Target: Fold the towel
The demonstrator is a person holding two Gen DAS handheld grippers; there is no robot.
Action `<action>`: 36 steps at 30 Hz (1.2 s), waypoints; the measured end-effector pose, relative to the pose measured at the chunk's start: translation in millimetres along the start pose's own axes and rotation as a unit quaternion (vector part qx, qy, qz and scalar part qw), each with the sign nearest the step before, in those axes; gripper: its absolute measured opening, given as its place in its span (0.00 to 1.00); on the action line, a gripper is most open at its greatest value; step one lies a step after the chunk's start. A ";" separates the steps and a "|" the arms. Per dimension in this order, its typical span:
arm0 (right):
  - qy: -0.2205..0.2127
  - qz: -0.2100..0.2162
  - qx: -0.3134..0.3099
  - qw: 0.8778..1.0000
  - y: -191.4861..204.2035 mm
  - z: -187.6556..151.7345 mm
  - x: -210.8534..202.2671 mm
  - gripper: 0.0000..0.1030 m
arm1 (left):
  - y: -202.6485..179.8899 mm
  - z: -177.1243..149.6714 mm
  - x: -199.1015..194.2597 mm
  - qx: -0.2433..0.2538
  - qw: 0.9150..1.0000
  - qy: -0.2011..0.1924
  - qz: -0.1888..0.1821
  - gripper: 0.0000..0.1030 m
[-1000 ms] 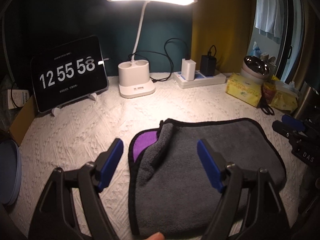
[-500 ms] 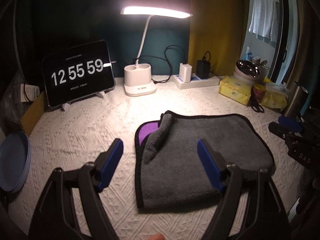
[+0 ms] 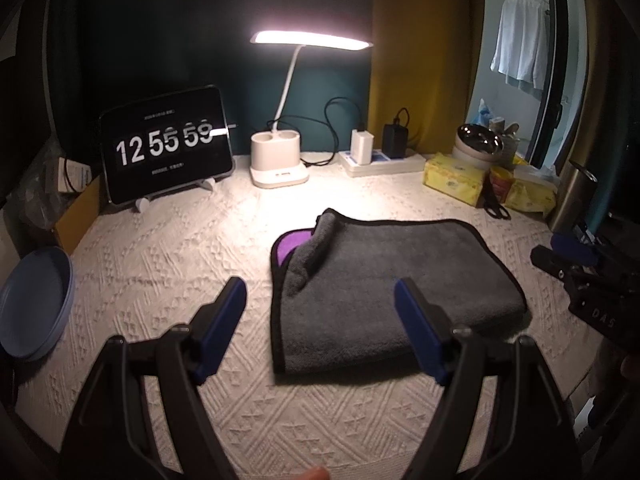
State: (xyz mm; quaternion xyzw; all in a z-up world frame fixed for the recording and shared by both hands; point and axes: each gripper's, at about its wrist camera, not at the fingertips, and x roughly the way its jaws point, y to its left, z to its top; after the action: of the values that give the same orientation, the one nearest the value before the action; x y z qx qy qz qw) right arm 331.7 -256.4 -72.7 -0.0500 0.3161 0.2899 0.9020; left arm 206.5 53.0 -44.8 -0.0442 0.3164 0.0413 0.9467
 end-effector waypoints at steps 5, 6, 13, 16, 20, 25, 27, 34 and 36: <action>-0.004 0.000 -0.004 1.000 7.0 -5.6 -13.6 0.48 | -0.2 -7.6 -15.0 0.000 1.000 -0.007 -0.001 0.75; -0.005 0.000 -0.004 1.000 8.4 -6.7 -16.5 0.48 | -0.1 -9.2 -18.3 -0.001 1.000 -0.008 -0.002 0.75; -0.012 -0.001 -0.011 1.000 18.1 -15.1 -37.0 0.48 | -0.7 -19.6 -40.7 -0.002 1.000 -0.018 -0.007 0.75; -0.015 -0.002 -0.013 1.000 21.4 -18.8 -46.4 0.48 | -0.8 -23.9 -49.7 -0.002 1.000 -0.022 -0.009 0.75; -0.018 -0.004 -0.016 1.000 25.6 -23.4 -57.3 0.48 | -0.9 -28.6 -60.4 -0.002 1.000 -0.027 -0.012 0.75; -0.024 -0.006 -0.021 0.999 30.6 -27.4 -71.7 0.48 | -0.9 -34.4 -75.1 -0.003 0.999 -0.033 -0.016 0.75; -0.028 -0.007 -0.023 0.999 32.3 -28.3 -79.3 0.48 | -0.8 -36.2 -82.3 -0.002 0.999 -0.038 -0.016 0.75; -0.048 -0.009 -0.025 0.998 38.7 -31.4 -108.8 0.48 | -0.7 -42.6 -118.5 0.007 0.998 -0.066 -0.010 0.75; -0.058 -0.011 -0.024 0.998 39.9 -31.5 -121.5 0.48 | -1.1 -44.1 -128.4 0.009 0.997 -0.074 -0.010 0.75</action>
State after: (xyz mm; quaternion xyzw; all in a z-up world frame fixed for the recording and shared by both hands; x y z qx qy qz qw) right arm 215.7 -291.8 -21.3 -0.0581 0.2558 0.2897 0.9205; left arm 78.1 40.6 -2.3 -0.0357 0.2451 0.0323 0.9683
